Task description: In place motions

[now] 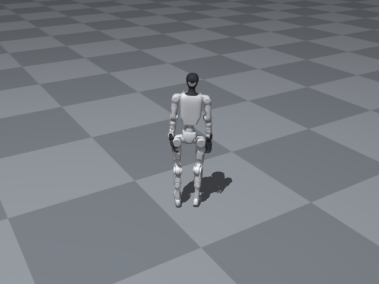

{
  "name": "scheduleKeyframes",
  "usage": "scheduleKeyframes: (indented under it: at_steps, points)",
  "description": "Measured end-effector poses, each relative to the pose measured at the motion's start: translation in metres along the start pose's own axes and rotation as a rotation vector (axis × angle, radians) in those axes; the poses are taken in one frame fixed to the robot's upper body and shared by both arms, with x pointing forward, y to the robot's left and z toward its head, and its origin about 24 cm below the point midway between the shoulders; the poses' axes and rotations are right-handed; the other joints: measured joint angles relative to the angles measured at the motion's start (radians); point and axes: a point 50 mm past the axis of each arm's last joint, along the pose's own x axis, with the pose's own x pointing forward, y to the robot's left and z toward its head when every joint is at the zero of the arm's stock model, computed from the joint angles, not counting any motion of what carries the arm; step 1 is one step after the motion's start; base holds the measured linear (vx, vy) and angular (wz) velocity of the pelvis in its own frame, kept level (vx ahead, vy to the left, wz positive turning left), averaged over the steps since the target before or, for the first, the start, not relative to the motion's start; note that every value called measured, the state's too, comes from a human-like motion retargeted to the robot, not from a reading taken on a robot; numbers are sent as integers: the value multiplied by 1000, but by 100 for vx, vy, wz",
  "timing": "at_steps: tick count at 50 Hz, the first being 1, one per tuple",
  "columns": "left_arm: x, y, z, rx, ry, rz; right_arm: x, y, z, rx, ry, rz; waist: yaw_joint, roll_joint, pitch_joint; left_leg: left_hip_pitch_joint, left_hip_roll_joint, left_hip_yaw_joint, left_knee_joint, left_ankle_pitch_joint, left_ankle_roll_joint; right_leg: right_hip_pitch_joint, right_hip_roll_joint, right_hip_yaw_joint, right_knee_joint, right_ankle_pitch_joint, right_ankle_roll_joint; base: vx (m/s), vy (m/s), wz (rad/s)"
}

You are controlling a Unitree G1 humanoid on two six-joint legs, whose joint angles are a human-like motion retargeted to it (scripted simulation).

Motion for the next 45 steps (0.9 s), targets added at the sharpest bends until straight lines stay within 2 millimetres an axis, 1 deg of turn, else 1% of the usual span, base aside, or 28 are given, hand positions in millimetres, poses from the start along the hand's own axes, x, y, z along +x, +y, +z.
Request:
scheduleKeyframes:
  at_steps: [14,18,22,27,32,36,38,41,45]
  points:
    - [0,0,1,7,-1,-1,0,0,-3,6,4,-1,8,4,8,4,1,2,0,1,-2,5,-1,-1,0,0,0,-5,8,0]
    - [-1,0,3,6,-6,-1,0,-1,-1,41,-22,13,11,1,13,4,-1,-3,1,2,-2,8,-3,-5,-1,-1,0,-3,2,4]
    - [-1,1,3,0,-11,1,-1,-3,1,176,-71,57,7,-3,15,3,-5,-11,2,5,-2,13,-5,-12,-2,-3,1,-3,1,6]
    - [-1,3,1,-17,-7,-1,-5,-16,-5,444,-115,80,-2,-11,9,-1,-8,-19,2,7,-2,15,-7,-20,-3,-5,2,-1,0,3]
    - [-2,4,0,-33,-7,-1,-11,-38,-18,712,-130,13,4,-24,2,0,-11,-15,2,5,0,13,-10,-17,-2,-5,2,0,0,0]
    - [-3,6,2,-35,-14,5,-21,-65,-25,889,-177,-44,8,-35,2,1,-14,-11,1,4,1,11,-13,-16,-2,-3,2,0,0,0]
    - [-4,7,3,-37,-16,9,-29,-83,-27,969,-233,-72,6,-41,2,0,-16,-12,1,5,1,11,-15,-17,-2,-3,2,-3,-1,2]
    - [-4,8,3,-46,-18,12,-44,-116,-28,1082,-354,-134,1,-50,-2,-3,-19,-17,1,7,1,12,-18,-21,-2,-4,2,0,0,0]
    - [-4,10,1,-59,-14,12,-76,-168,-23,1198,-560,-267,-7,-59,-6,-2,-19,-18,1,7,1,12,-19,-23,-2,-4,2,0,0,0]
